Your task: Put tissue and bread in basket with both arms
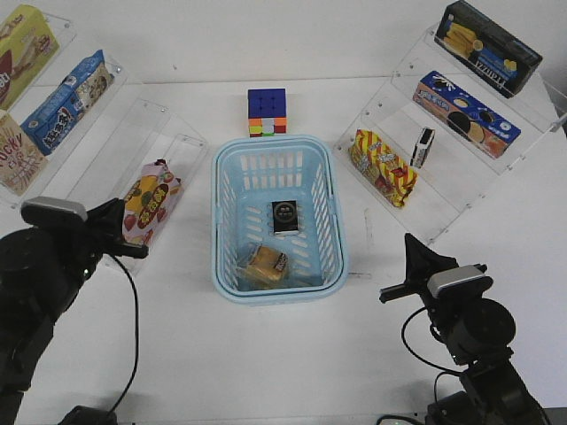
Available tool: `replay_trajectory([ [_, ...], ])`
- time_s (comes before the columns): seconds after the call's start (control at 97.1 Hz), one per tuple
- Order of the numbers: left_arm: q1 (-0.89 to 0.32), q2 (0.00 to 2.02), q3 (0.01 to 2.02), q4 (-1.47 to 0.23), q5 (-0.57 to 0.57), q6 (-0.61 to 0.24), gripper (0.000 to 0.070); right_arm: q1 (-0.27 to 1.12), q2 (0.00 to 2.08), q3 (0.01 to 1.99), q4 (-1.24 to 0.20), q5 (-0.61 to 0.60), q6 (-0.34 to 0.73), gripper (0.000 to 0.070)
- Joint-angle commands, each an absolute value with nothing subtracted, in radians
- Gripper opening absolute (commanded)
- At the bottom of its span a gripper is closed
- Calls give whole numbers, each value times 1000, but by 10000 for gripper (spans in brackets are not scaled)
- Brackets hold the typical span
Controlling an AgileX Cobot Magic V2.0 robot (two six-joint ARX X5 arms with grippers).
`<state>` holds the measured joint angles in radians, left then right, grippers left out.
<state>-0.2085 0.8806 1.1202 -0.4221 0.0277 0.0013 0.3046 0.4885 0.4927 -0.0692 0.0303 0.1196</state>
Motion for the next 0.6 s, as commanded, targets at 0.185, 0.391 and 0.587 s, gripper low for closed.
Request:
replay_trajectory([
  [0.185,-189,629,621,12,28,-19,0,308,490,501,-46,26,115,4],
  [0.391,-189,556,509,94,28,-54,0,308,490,501,-45,27,115,4],
  [0.587,-189,533,509,99,28,-54,0,308,490,501,-45,27,115,4],
])
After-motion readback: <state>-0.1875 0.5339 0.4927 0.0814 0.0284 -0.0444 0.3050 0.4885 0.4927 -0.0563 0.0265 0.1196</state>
